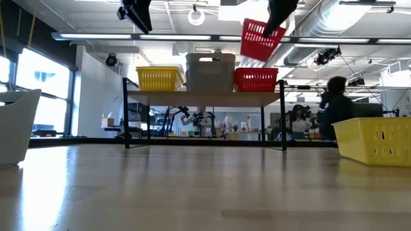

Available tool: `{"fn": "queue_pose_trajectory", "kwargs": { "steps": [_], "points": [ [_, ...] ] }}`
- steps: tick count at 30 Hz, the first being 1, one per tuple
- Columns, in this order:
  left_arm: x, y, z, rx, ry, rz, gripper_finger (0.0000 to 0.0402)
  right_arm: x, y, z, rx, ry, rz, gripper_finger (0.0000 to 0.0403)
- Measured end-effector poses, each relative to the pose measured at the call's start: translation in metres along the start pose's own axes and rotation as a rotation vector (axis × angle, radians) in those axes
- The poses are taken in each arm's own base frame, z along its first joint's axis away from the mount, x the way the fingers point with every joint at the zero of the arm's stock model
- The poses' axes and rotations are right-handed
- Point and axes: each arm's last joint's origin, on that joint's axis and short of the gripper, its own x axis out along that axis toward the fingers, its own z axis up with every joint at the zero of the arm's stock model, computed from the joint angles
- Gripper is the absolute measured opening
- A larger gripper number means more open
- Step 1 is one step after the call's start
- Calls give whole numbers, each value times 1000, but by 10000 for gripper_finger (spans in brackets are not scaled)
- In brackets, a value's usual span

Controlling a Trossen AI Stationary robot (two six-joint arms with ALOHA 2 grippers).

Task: Stack baskets on shelf by color
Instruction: Stack the red bin on top of the red bins on the shelf

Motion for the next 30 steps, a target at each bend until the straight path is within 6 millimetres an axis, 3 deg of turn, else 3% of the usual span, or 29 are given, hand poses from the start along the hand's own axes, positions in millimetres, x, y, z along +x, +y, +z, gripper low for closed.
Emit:
{"fn": "queue_pose_trajectory", "kwargs": {
  "steps": [14,30],
  "points": [
    [0,0,0,-43,0,-2,129,47,-4,5,-94,163,57,0],
    [0,0,0,-53,0,-2,129,56,-16,-2,-81,216,84,0]
  ]
}}
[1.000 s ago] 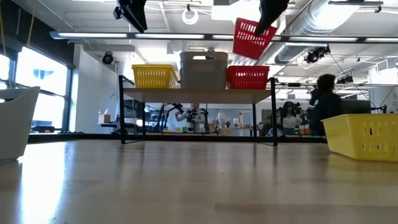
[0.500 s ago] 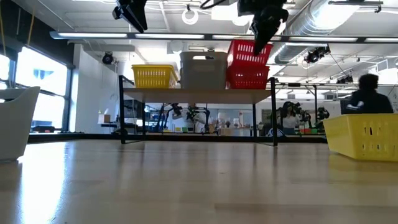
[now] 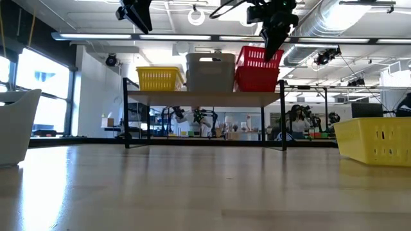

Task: Stack baskets on shelf by color
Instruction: Stack the red bin on top of the red bins on the shelf

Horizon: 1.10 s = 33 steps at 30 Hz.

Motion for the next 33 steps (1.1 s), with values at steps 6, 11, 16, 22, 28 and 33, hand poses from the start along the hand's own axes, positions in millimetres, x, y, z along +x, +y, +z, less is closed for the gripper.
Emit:
{"fn": "queue_pose_trajectory", "kwargs": {
  "steps": [6,11,16,22,28,33],
  "points": [
    [0,0,0,0,0,0,129,4,1,2,-12,-5,49,0],
    [0,0,0,0,0,1,129,13,1,5,-15,21,55,0],
    [0,0,0,0,0,1,129,16,1,6,7,32,56,0],
    [0,0,0,-2,0,1,129,16,1,6,47,38,45,0],
    [0,0,0,-1,0,-1,129,16,1,6,64,42,36,30],
    [0,-1,0,-23,0,-19,129,16,1,6,63,55,1,82]
  ]
}}
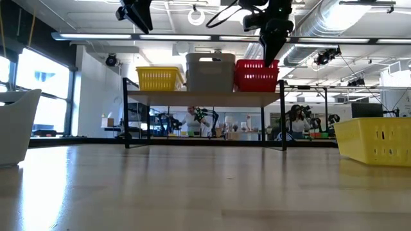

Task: Stack baskets on shelf by color
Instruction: Stack the red bin on top of the red bins on the shelf, then stack the gray bin on top of the gray bins on the shelf

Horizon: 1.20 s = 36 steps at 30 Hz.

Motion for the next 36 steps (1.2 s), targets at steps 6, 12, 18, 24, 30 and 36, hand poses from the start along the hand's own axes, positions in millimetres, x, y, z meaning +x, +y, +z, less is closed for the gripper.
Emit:
{"fn": "queue_pose_trajectory", "kwargs": {
  "steps": [6,12,18,24,30,36],
  "points": [
    [0,0,0,0,0,-12,129,-6,3,-2,36,-12,11,109],
    [0,-1,0,0,1,-16,129,-17,9,-7,89,-23,10,110],
    [0,-3,-2,2,22,-70,129,-33,17,-14,164,-56,9,110],
    [-1,-13,-10,35,101,-120,129,-46,28,-17,274,-90,23,110],
    [-5,-33,-21,113,202,-163,129,-51,45,-14,338,-106,49,110],
    [-21,-60,-32,219,199,-258,129,-56,65,-10,413,-117,53,110]
  ]
}}
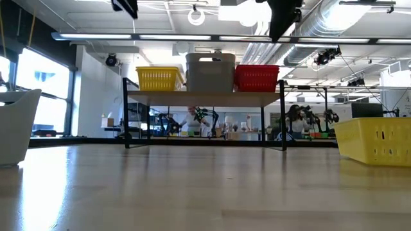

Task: Stack baskets on shelf by color
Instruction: Stack the gray bin on top of the gray bins on the shelf

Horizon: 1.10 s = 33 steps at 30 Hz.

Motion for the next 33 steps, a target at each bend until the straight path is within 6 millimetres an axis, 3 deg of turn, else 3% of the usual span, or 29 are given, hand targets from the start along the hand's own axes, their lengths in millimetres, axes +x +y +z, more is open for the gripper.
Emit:
{"fn": "queue_pose_trajectory", "kwargs": {
  "steps": [9,17,27,33],
  "points": [
    [-24,-44,-22,130,-59,-129,129,-7,32,-10,47,-14,31,110],
    [-31,-74,-34,161,-45,-212,129,-13,55,-21,44,-29,46,110],
    [-38,-117,-56,257,22,-357,132,-17,67,-27,13,-55,23,110],
    [-43,-141,-72,248,70,-389,163,-17,67,-27,-23,-49,33,110]
  ]
}}
